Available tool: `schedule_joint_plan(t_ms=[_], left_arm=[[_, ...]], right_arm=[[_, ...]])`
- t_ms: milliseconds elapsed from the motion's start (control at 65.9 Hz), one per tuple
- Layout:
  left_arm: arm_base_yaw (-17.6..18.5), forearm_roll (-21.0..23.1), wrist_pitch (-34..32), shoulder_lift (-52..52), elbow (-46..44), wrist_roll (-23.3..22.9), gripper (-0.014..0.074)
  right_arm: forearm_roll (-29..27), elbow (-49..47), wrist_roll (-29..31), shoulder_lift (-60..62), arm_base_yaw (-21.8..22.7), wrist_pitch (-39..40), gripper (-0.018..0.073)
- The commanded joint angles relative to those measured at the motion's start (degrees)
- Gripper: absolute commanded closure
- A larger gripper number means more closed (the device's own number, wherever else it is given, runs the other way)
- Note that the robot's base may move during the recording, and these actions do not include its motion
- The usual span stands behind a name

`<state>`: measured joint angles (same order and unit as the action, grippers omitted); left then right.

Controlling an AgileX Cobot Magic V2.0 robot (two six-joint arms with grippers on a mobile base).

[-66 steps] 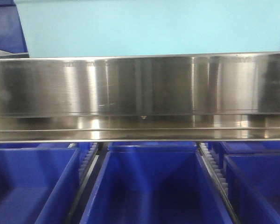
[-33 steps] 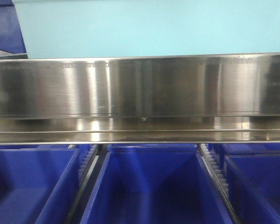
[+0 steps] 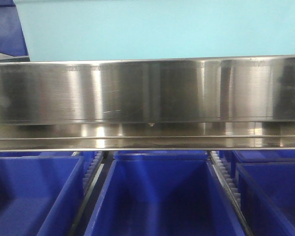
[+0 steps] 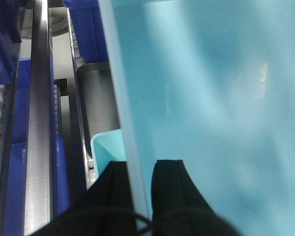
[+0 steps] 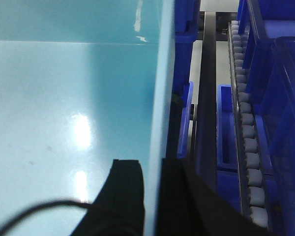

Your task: Move two blue bins to right shelf middle

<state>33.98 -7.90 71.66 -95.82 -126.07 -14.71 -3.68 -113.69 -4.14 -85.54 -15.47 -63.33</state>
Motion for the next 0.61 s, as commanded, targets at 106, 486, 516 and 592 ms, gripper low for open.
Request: schedule_joint_plan(t_ms=[106,486,516,592], left_arm=[[0.6,2.2,-2.3,0.5,-0.7,0.8,0.0707],[0.6,2.2,-3.6,0.5,-0.7,0.8,0.0707],[0.6,2.2,-4.1,0.5,-0.7,0.8,0.0707],[0.6,2.2,-5.2,0.5,-0.7,0.8,0.0707]], right_arm=[[-2.2,-0.9,0.6,0.6,0.0,3.7,0.0713],[-2.2,-0.9,0.6,0.6,0.0,3.8,0.0713],[-2.2,-0.9,0.6,0.6,0.0,3.8,0.0713],[-2.2,-0.9,0.6,0.6,0.0,3.8,0.0713]])
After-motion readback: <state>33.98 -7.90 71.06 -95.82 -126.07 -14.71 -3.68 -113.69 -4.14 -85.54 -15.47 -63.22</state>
